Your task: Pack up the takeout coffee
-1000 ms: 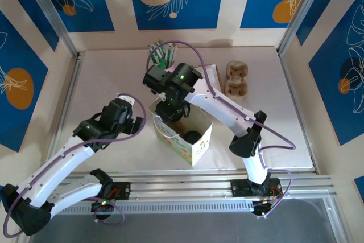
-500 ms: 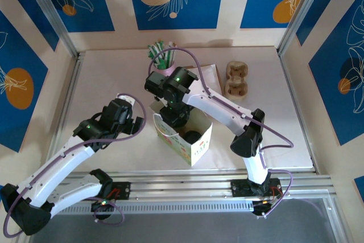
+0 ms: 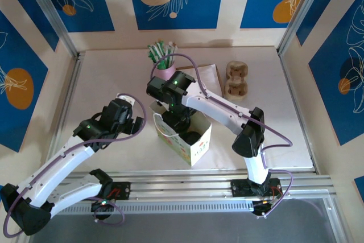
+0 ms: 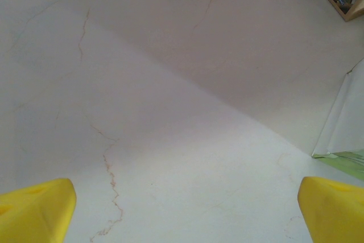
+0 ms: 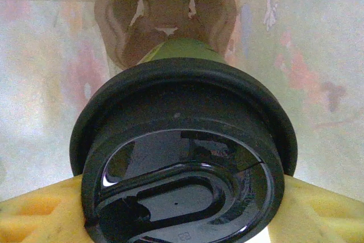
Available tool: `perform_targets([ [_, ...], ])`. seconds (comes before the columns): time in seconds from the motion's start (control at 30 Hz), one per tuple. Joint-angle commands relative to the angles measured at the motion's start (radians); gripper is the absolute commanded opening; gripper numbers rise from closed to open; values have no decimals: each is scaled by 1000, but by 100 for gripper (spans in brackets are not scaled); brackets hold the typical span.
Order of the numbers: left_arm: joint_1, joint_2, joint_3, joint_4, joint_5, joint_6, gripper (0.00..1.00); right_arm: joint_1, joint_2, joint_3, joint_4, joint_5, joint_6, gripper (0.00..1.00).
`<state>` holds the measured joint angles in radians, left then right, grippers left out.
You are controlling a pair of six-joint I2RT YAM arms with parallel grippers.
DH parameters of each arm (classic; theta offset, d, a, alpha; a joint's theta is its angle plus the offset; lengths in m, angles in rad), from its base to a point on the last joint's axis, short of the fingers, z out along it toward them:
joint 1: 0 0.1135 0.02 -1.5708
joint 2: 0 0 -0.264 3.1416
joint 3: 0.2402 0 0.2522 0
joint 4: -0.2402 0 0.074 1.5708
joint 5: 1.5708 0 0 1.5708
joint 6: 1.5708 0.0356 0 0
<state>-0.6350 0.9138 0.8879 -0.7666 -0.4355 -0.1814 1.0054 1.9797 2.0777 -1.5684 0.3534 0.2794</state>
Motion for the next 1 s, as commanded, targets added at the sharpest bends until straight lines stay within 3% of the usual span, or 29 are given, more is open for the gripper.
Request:
perform_targets([
  [0.0, 11, 0, -9, -6, -11, 13, 100, -5, -37, -27, 22, -35, 12, 68],
  [0.97, 11, -1, -8, -2, -11, 14, 100, -14, -95, -154, 123, -18, 29, 68],
])
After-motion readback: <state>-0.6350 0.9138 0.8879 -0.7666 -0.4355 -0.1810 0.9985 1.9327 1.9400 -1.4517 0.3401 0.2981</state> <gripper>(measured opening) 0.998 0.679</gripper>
